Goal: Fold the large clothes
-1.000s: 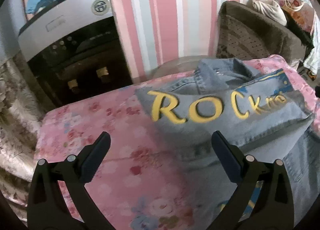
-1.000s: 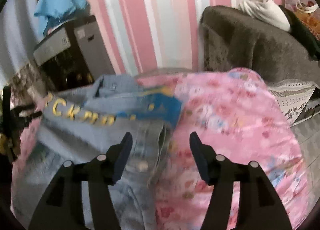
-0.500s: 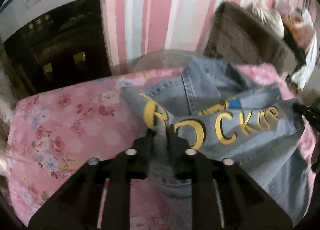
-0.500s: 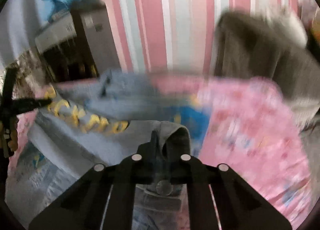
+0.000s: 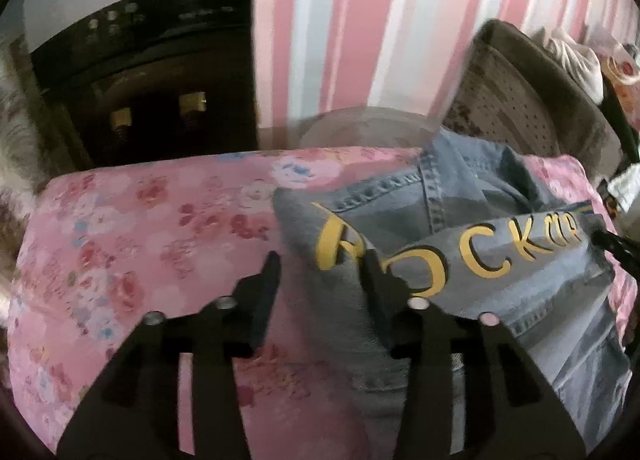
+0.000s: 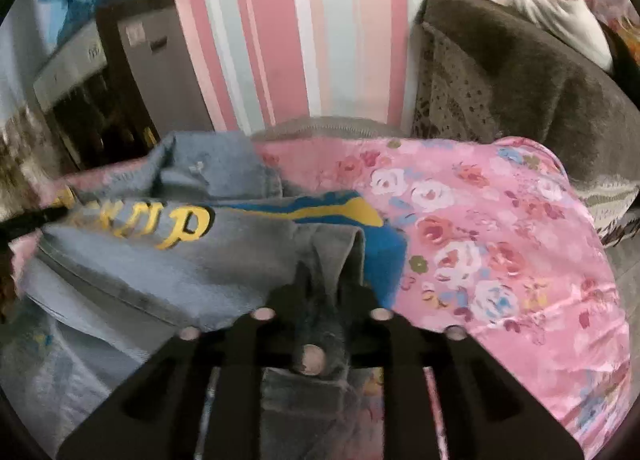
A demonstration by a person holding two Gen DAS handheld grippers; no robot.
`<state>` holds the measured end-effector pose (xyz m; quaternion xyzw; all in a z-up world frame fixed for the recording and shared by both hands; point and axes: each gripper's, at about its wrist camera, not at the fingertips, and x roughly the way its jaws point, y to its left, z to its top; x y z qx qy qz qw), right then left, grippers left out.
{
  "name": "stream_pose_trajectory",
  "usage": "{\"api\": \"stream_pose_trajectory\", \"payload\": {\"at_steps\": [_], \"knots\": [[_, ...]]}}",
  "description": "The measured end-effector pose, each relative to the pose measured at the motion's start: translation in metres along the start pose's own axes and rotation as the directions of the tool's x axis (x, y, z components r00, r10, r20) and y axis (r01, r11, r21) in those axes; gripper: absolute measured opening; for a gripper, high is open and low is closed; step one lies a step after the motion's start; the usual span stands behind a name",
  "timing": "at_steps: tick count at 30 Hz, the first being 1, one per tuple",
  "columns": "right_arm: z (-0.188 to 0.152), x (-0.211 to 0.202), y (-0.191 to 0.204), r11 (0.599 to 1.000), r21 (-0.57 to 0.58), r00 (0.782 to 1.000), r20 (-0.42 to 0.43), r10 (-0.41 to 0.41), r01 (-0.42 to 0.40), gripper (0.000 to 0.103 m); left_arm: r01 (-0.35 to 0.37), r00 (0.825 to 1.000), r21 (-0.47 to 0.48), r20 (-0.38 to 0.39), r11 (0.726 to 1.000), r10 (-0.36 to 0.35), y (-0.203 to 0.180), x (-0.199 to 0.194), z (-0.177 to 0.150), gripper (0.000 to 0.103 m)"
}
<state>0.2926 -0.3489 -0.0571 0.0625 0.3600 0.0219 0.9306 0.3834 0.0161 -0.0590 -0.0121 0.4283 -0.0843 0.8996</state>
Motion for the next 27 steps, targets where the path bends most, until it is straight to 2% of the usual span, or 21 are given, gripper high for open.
{"api": "stream_pose_trajectory", "payload": {"at_steps": [1,2,3,4,8,10,11,12,14,16,19,21,25,27], "knots": [[0.001,-0.012,-0.004,1.000,0.012,0.999,0.032,0.015,-0.015,0.051,-0.013,1.000,0.000,0.013,1.000,0.013,0.002,-0.006,0.000,0.057],[0.000,-0.023,-0.007,0.999,0.024,0.998,0.062,0.025,-0.027,0.056,-0.027,0.999,0.003,0.029,1.000,0.027,0.002,-0.013,-0.001,0.066],[-0.002,-0.034,-0.011,0.998,0.035,0.996,0.078,0.042,-0.045,0.056,-0.038,0.998,0.015,0.053,0.999,0.037,0.002,-0.024,-0.002,0.075],[-0.005,-0.040,-0.012,0.997,0.039,0.995,0.073,0.063,-0.066,0.056,-0.040,0.997,0.029,0.069,0.999,0.038,0.000,-0.032,-0.005,0.079],[-0.023,-0.026,-0.012,0.995,0.014,0.995,-0.020,0.099,-0.099,0.056,-0.030,0.996,0.126,0.084,0.992,0.020,-0.019,-0.053,-0.022,0.082],[-0.034,-0.013,-0.008,0.995,0.011,0.993,-0.062,0.104,-0.104,0.054,-0.021,0.998,0.183,0.068,0.983,0.008,-0.035,-0.050,-0.031,0.074],[-0.037,-0.010,-0.005,0.994,0.010,0.992,-0.066,0.108,-0.107,0.041,-0.007,0.999,0.204,0.049,0.979,-0.003,-0.040,-0.046,-0.034,0.048],[-0.040,-0.010,0.001,0.997,-0.013,0.996,-0.052,0.076,-0.076,0.034,0.009,1.000,0.230,0.009,0.973,-0.011,-0.048,-0.037,-0.038,0.029],[-0.042,-0.022,0.009,0.996,-0.040,0.996,-0.013,0.083,-0.083,0.013,-0.044,0.999,0.261,0.031,0.964,0.038,-0.054,-0.035,-0.044,0.027],[-0.042,-0.039,0.014,0.993,-0.046,0.994,0.012,0.106,-0.106,0.006,-0.056,0.998,0.285,0.044,0.957,0.045,-0.057,-0.039,-0.048,0.025],[-0.045,-0.061,0.020,0.993,-0.092,0.996,0.042,0.077,-0.073,0.005,-0.049,0.998,0.275,0.045,0.960,0.038,-0.051,-0.043,-0.053,0.021],[-0.051,-0.057,0.014,0.995,-0.081,0.998,0.013,0.061,-0.060,0.005,-0.062,0.997,0.274,0.057,0.960,0.048,-0.051,-0.044,-0.060,0.020],[-0.071,-0.024,-0.008,0.995,-0.080,0.994,-0.082,-0.071,0.065,0.000,-0.120,0.991,0.307,0.098,0.944,0.094,-0.059,-0.041,-0.070,0.020],[-0.078,-0.019,-0.019,0.999,-0.043,0.995,-0.097,-0.016,0.012,0.000,-0.132,0.989,0.307,0.102,0.942,0.106,-0.061,-0.039,-0.070,0.020]]}}
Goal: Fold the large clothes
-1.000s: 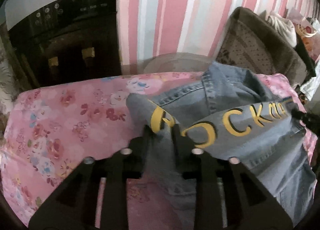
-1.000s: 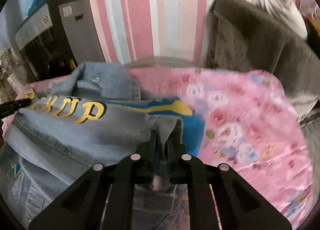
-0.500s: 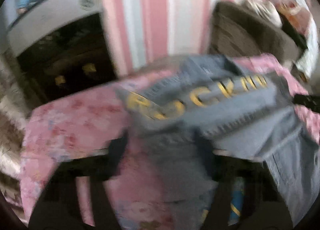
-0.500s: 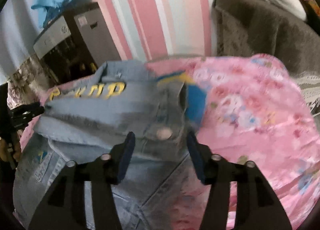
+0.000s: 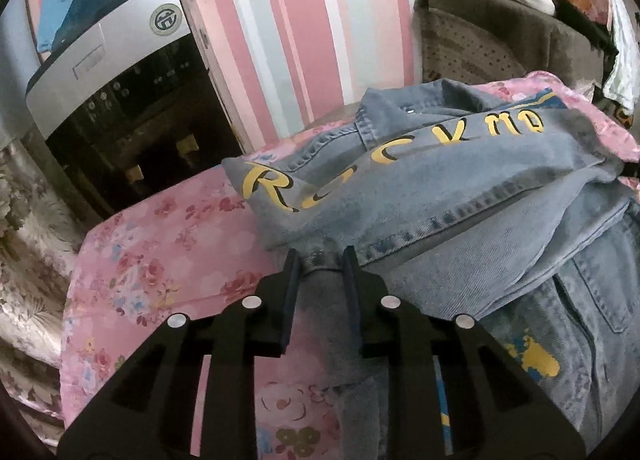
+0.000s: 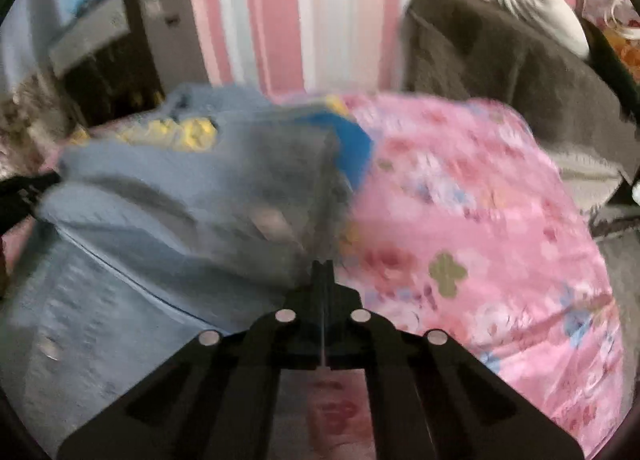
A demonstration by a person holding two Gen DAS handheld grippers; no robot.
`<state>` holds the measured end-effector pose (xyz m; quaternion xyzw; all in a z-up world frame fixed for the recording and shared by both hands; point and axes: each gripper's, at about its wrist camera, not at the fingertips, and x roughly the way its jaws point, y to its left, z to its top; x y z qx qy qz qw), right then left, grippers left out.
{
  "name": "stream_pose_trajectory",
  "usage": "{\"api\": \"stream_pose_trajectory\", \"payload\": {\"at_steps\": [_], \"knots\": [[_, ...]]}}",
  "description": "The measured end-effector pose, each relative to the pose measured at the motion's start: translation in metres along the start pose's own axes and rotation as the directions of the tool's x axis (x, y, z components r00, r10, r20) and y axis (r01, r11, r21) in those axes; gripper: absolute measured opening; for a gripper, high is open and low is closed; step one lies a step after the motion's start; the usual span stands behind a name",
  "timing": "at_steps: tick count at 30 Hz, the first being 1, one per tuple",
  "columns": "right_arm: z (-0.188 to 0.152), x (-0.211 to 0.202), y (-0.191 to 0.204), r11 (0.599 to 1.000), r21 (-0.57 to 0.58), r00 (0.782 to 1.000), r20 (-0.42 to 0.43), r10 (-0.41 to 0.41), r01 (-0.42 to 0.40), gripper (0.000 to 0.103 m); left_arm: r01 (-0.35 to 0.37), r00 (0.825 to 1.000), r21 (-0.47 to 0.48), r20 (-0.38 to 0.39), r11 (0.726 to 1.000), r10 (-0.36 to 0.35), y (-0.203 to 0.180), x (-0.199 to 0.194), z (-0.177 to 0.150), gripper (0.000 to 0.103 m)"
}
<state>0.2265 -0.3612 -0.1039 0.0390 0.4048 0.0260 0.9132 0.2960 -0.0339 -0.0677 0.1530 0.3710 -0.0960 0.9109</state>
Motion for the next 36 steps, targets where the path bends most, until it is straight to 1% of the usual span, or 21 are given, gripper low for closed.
{"api": "stream_pose_trajectory", "payload": {"at_steps": [1,2,4,5,6,7,8,10,13,14,16,17,20,24,25,27,29,30,31,34,36], "knots": [[-0.002,-0.004,-0.003,1.000,0.007,1.000,0.014,0.013,-0.013,0.000,0.002,1.000,-0.008,0.000,1.000,-0.002,0.001,0.000,0.000,0.021],[-0.002,-0.008,-0.005,1.000,0.012,0.999,0.029,0.023,-0.024,0.003,0.006,1.000,-0.018,-0.002,1.000,-0.006,0.003,0.000,0.001,0.024],[0.000,-0.026,-0.009,0.997,0.020,0.993,0.095,0.072,-0.074,0.006,0.000,1.000,-0.047,-0.005,0.999,0.000,0.009,-0.002,0.003,0.045],[0.001,-0.035,-0.008,0.997,0.016,0.990,0.121,0.077,-0.079,0.026,-0.009,1.000,-0.066,-0.003,0.998,0.009,0.013,-0.004,0.003,0.073],[0.001,-0.042,-0.007,0.998,0.014,0.988,0.143,0.059,-0.062,0.048,-0.020,1.000,-0.093,0.007,0.995,0.021,0.018,-0.007,0.003,0.097],[0.001,-0.050,-0.005,0.999,0.010,0.984,0.172,0.042,-0.045,0.078,-0.018,1.000,-0.116,0.023,0.993,0.021,0.022,-0.012,0.003,0.100],[0.001,-0.059,-0.002,0.999,0.000,0.978,0.206,0.042,-0.043,0.084,-0.007,0.999,-0.131,0.035,0.991,0.012,0.025,-0.016,0.003,0.100],[0.000,-0.069,0.003,0.999,-0.007,0.973,0.224,0.054,-0.053,0.085,0.012,0.999,-0.144,0.035,0.990,-0.007,0.026,-0.024,0.002,0.100],[-0.004,-0.082,0.010,0.999,0.005,0.966,0.255,0.036,-0.039,0.096,0.003,0.999,-0.149,0.036,0.989,0.002,0.025,-0.037,-0.003,0.100],[-0.006,-0.087,0.012,0.999,0.006,0.961,0.276,0.029,-0.032,0.097,-0.002,0.999,-0.148,0.040,0.989,0.008,0.024,-0.043,-0.007,0.100],[-0.011,-0.097,0.016,1.000,0.011,0.946,0.325,-0.011,0.008,0.101,-0.017,0.998,-0.149,0.051,0.989,0.025,0.023,-0.052,-0.012,0.100],[-0.013,-0.101,0.018,0.999,0.016,0.941,0.336,-0.033,0.030,0.101,-0.027,0.998,-0.148,0.058,0.989,0.036,0.023,-0.058,-0.016,0.100],[-0.013,-0.106,0.021,0.994,0.057,0.938,0.330,-0.109,0.096,0.101,-0.036,0.997,-0.164,0.063,0.986,0.047,0.023,-0.070,-0.021,0.100],[-0.017,-0.106,0.019,0.987,0.102,0.937,0.316,-0.151,0.125,0.101,0.061,0.995,-0.232,0.091,0.971,-0.041,0.028,-0.084,-0.031,0.100],[-0.017,-0.106,0.020,0.986,0.104,0.937,0.310,-0.159,0.133,0.101,0.070,0.994,-0.245,0.104,0.967,-0.045,0.029,-0.087,-0.034,0.100],[-0.019,-0.104,0.021,0.989,0.086,0.948,0.286,-0.143,0.123,0.101,0.075,0.992,-0.272,0.120,0.959,-0.044,0.030,-0.094,-0.040,0.100],[-0.022,-0.106,0.024,0.990,0.078,0.951,0.279,-0.136,0.119,0.101,0.104,0.992,-0.259,0.089,0.960,-0.084,0.028,-0.094,-0.042,0.100],[-0.024,-0.108,0.027,0.989,0.072,0.949,0.280,-0.147,0.132,0.101,0.141,0.990,-0.241,0.052,0.960,-0.132,0.025,-0.093,-0.043,0.100],[-0.026,-0.108,0.030,0.988,0.069,0.947,0.280,-0.155,0.142,0.101,0.150,0.989,-0.248,0.039,0.957,-0.145,0.025,-0.093,-0.045,0.100],[-0.032,-0.109,0.038,0.988,0.055,0.953,0.261,-0.156,0.147,0.101,0.090,0.996,-0.241,0.038,0.966,-0.083,0.019,-0.101,-0.049,0.100],[-0.036,-0.110,0.043,0.986,0.053,0.950,0.264,-0.166,0.158,0.101,0.042,0.998,-0.222,0.049,0.974,-0.032,0.012,-0.108,-0.050,0.100]]}}
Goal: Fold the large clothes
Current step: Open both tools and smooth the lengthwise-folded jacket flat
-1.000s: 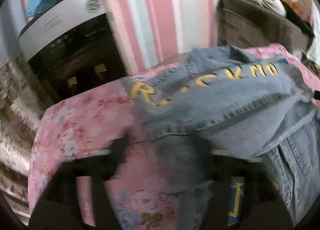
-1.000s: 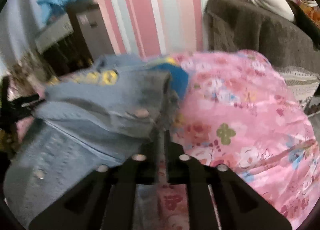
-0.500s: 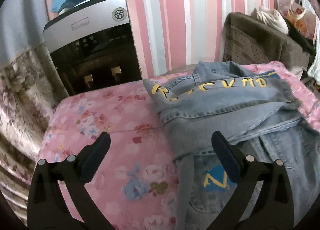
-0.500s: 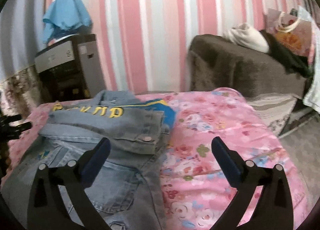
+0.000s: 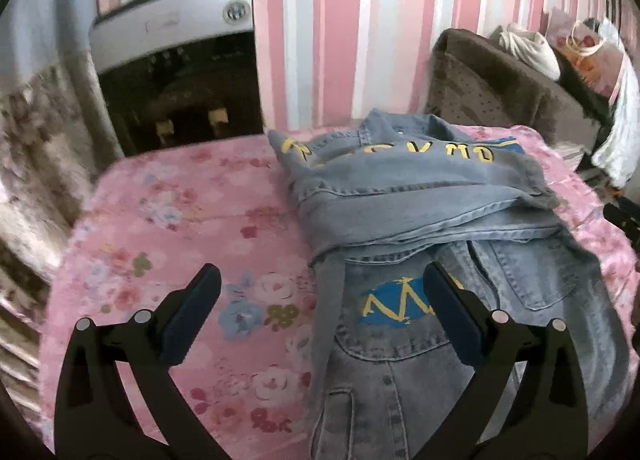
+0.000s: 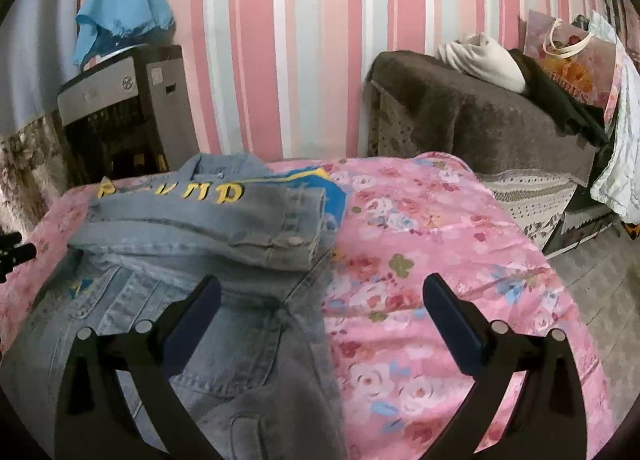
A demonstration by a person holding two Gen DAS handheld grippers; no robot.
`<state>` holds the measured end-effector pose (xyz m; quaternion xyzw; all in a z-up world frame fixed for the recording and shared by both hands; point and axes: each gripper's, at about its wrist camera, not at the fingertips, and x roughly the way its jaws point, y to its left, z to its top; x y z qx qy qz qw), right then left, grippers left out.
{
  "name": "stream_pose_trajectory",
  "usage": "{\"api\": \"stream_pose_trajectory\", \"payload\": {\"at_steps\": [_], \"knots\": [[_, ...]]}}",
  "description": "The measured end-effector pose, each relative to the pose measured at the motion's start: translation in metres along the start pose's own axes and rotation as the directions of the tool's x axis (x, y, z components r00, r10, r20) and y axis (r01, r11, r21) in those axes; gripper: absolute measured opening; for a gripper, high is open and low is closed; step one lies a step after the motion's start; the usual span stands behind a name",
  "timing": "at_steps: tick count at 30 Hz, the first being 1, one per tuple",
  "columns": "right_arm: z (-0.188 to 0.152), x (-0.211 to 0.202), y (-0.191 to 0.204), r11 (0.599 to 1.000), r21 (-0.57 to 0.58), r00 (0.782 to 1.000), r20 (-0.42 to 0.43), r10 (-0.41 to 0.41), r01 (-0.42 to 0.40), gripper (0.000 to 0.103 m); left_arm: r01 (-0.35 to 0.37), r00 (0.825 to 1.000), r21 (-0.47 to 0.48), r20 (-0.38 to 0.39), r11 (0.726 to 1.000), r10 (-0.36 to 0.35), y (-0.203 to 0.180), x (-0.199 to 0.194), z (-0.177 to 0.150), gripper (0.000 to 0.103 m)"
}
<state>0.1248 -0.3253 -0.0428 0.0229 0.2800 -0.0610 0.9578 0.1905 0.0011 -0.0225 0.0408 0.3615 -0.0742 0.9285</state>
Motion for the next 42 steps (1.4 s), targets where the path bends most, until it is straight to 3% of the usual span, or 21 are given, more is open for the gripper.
{"api": "stream_pose_trajectory", "payload": {"at_steps": [4,8,18,29,33,42], "knots": [[-0.007,-0.010,0.009,0.999,-0.028,1.000,0.010,0.023,-0.023,0.101,-0.065,0.998,0.032,0.029,0.997,0.064,-0.011,-0.012,-0.003,0.100],[-0.015,-0.025,0.016,0.998,-0.043,0.999,0.011,0.049,-0.048,0.101,-0.059,0.998,0.034,0.029,0.998,0.058,-0.017,-0.021,-0.007,0.100],[-0.042,-0.070,0.031,0.994,-0.102,0.999,0.043,-0.019,0.024,0.101,-0.119,0.990,0.054,0.077,0.991,0.115,-0.030,-0.054,-0.028,0.100],[-0.082,-0.109,0.035,0.996,-0.079,0.995,0.095,-0.028,0.036,0.101,-0.080,0.993,-0.034,0.087,0.996,0.082,-0.022,-0.090,-0.075,0.100],[-0.095,-0.110,0.028,0.999,-0.039,0.999,0.032,-0.027,0.028,0.101,-0.034,0.998,-0.074,0.051,0.997,0.038,-0.015,-0.097,-0.097,0.100],[-0.125,-0.113,0.018,1.000,-0.022,0.999,-0.037,-0.019,0.018,0.101,-0.024,0.999,-0.068,-0.030,0.997,0.022,-0.017,-0.089,-0.141,0.100]]}}
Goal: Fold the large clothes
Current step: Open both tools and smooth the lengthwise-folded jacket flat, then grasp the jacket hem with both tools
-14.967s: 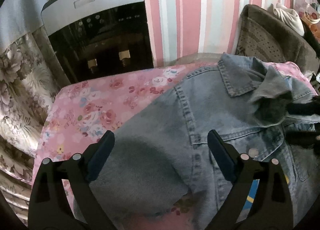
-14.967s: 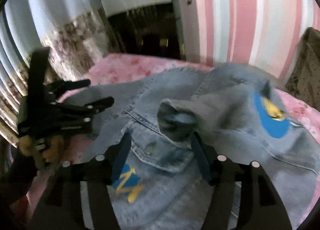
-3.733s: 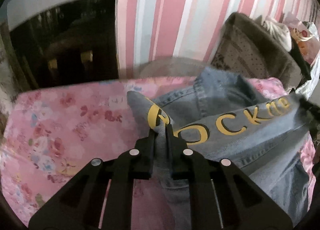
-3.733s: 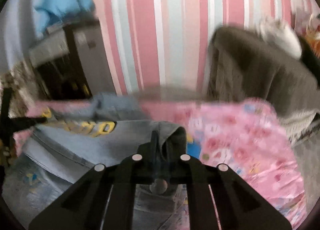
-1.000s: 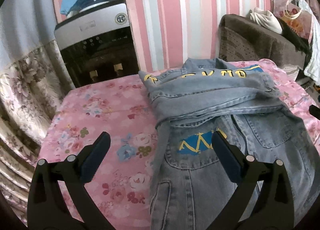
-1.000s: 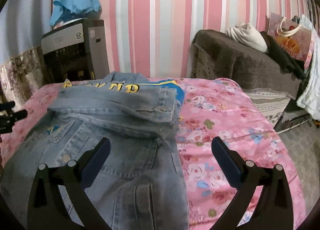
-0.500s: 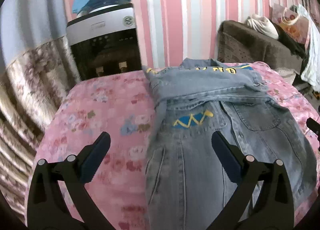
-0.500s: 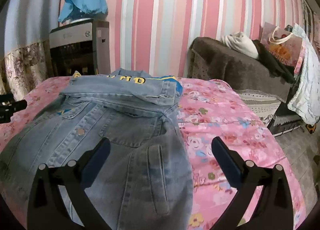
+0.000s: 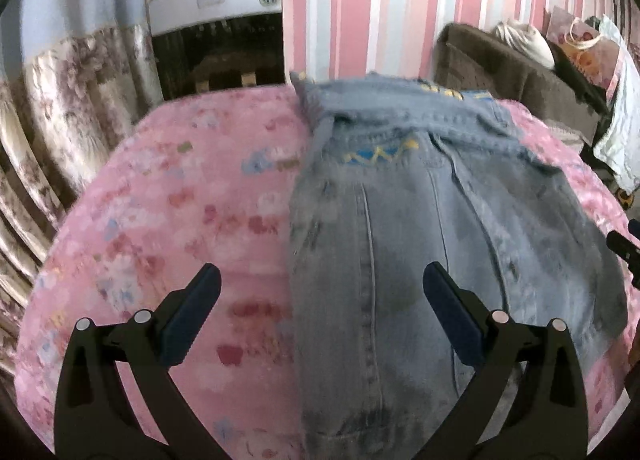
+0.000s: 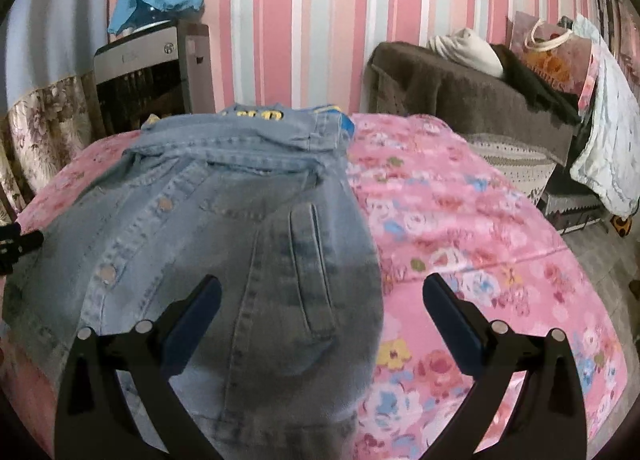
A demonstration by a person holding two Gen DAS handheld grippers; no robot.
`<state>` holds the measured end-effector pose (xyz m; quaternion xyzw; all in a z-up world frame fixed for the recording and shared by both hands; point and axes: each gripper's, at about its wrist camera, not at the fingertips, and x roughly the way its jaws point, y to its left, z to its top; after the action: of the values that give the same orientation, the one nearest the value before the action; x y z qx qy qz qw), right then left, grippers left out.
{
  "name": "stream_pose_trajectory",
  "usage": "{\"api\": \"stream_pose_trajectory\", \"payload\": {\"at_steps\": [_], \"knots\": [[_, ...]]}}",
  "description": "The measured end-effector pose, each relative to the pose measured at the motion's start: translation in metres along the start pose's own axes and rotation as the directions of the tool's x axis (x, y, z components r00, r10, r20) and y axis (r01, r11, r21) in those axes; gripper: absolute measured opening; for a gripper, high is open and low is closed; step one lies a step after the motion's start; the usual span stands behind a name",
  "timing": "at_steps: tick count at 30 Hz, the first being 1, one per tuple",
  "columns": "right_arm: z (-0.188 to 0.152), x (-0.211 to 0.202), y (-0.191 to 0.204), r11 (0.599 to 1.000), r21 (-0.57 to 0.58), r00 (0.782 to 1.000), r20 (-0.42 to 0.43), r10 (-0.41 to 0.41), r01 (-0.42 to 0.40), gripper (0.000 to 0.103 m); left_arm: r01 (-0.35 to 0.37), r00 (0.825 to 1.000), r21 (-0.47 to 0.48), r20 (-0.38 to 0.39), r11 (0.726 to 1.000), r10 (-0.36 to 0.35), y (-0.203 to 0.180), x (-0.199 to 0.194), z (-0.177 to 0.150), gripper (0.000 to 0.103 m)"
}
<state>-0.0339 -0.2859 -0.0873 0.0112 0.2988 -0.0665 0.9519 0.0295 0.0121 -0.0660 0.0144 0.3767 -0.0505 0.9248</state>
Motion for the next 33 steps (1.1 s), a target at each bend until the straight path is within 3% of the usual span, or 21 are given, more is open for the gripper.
{"api": "stream_pose_trajectory", "payload": {"at_steps": [4,8,14,16,18,19,20,22,24,27,29,32,33], "knots": [[-0.007,0.003,-0.009,1.000,0.006,0.999,-0.033,-0.005,0.006,0.100,0.026,0.999,0.016,-0.029,1.000,-0.025,-0.003,0.004,-0.009,0.100],[-0.016,0.011,-0.020,0.999,0.042,0.995,-0.095,0.020,-0.016,0.082,0.059,0.996,0.024,-0.061,0.998,-0.058,-0.008,0.008,-0.015,0.100],[-0.033,0.018,-0.032,0.990,0.130,0.985,-0.154,0.074,-0.054,0.082,0.098,0.990,0.022,-0.101,0.995,-0.095,-0.008,0.010,-0.026,0.099],[-0.036,0.019,-0.032,0.987,0.143,0.981,-0.169,0.095,-0.071,0.076,0.112,0.990,0.047,-0.092,0.993,-0.107,-0.014,0.006,-0.026,0.090],[-0.038,0.019,-0.029,0.982,0.157,0.976,-0.177,0.129,-0.101,0.062,0.127,0.987,0.063,-0.106,0.990,-0.120,-0.020,0.007,-0.027,0.071],[-0.039,0.019,-0.027,0.980,0.161,0.973,-0.183,0.144,-0.115,0.052,0.124,0.987,0.063,-0.112,0.990,-0.116,-0.022,0.008,-0.028,0.071],[-0.040,0.018,-0.025,0.981,0.157,0.971,-0.189,0.144,-0.114,0.048,0.107,0.989,0.068,-0.112,0.992,-0.099,-0.024,0.009,-0.029,0.070],[-0.042,0.017,-0.018,0.986,0.135,0.970,-0.205,0.127,-0.100,0.048,0.098,0.990,0.072,-0.111,0.993,-0.090,-0.025,0.008,-0.030,0.066],[-0.044,0.012,-0.016,0.983,0.136,0.965,-0.218,0.148,-0.120,0.045,0.112,0.987,0.055,-0.122,0.992,-0.105,-0.022,0.006,-0.031,0.056],[-0.050,0.004,-0.010,0.985,0.116,0.961,-0.231,0.151,-0.127,0.042,0.139,0.978,0.010,-0.158,0.990,-0.136,-0.013,0.007,-0.040,0.054],[-0.050,0.002,-0.007,0.985,0.107,0.962,-0.226,0.153,-0.132,0.034,0.154,0.976,0.005,-0.160,0.988,-0.151,-0.010,0.006,-0.041,0.052],[-0.041,0.000,-0.003,0.987,0.075,0.966,-0.208,0.153,-0.140,0.019,0.148,0.982,0.056,-0.129,0.987,-0.140,-0.016,-0.001,-0.036,0.036],[-0.037,-0.001,-0.003,0.985,0.077,0.967,-0.195,0.165,-0.153,0.016,0.132,0.986,0.082,-0.108,0.988,-0.123,-0.020,-0.004,-0.032,0.020]]}}
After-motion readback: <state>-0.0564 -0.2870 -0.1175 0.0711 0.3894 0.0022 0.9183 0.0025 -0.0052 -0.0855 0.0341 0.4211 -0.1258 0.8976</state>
